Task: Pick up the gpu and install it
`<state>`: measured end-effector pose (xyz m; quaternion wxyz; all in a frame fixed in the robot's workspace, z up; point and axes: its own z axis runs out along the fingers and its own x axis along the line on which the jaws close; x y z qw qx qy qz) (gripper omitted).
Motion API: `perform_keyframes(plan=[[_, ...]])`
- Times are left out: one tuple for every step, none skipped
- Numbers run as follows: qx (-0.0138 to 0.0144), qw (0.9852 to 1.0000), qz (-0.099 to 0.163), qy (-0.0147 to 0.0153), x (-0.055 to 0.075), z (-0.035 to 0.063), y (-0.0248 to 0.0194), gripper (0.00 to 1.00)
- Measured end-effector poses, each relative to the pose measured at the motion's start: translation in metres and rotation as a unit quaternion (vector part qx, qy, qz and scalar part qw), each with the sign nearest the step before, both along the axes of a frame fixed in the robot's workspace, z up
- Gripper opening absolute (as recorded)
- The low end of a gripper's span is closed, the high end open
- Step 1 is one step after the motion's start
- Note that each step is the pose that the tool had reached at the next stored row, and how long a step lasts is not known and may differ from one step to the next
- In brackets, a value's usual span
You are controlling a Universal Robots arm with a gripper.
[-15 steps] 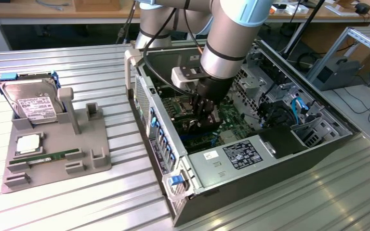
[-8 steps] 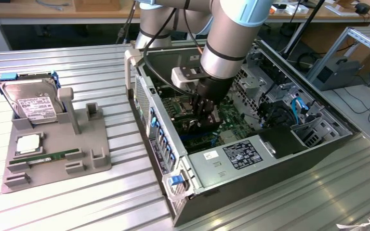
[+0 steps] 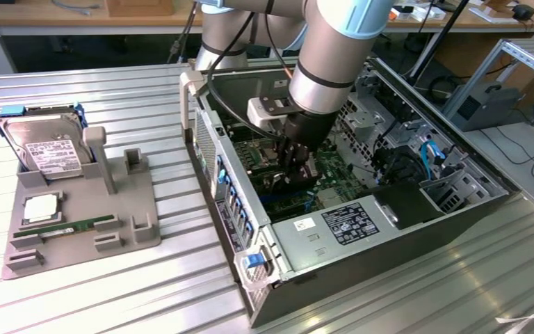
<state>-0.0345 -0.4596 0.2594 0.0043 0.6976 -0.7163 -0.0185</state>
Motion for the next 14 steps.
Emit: perform_keyframes(plan=[[0.0,1.0,0.0,0.0,0.0,0.0,0.0,0.27],[0.0,1.0,0.0,0.0,0.0,0.0,0.0,0.27],[0.0,1.0,0.0,0.0,0.0,0.0,0.0,0.27],[-0.0001,1.0,0.0,0.0,0.0,-0.0001,0.0,0.27],[0.0,1.0,0.0,0.0,0.0,-0.0005,0.0001,0.27],[-0.0003,1.0,0.0,0.0001,0.0,-0.0015,0.0,0.27],[-0.0005,1.0,0.0,0.0001,-0.0001,-0.0025,0.0,0.27],[-0.0003,1.0,0.0,0.0,0.0,-0.0049,0.0,0.27],[-0.0005,1.0,0.0,0.0001,0.0,-0.005,0.0,0.27],[-0.0003,1.0,0.0,0.0,0.0,-0.0052,0.0001,0.27],[-0.0006,1.0,0.0,0.0,0.0,-0.0052,0.0001,0.27],[-0.0007,1.0,0.0,0.0,0.0,-0.0052,0.0001,0.27],[-0.0007,1.0,0.0,0.0,0.0,-0.0052,0.0001,0.27],[-0.0008,1.0,0.0,0.0,0.0,-0.0052,0.0001,0.27]])
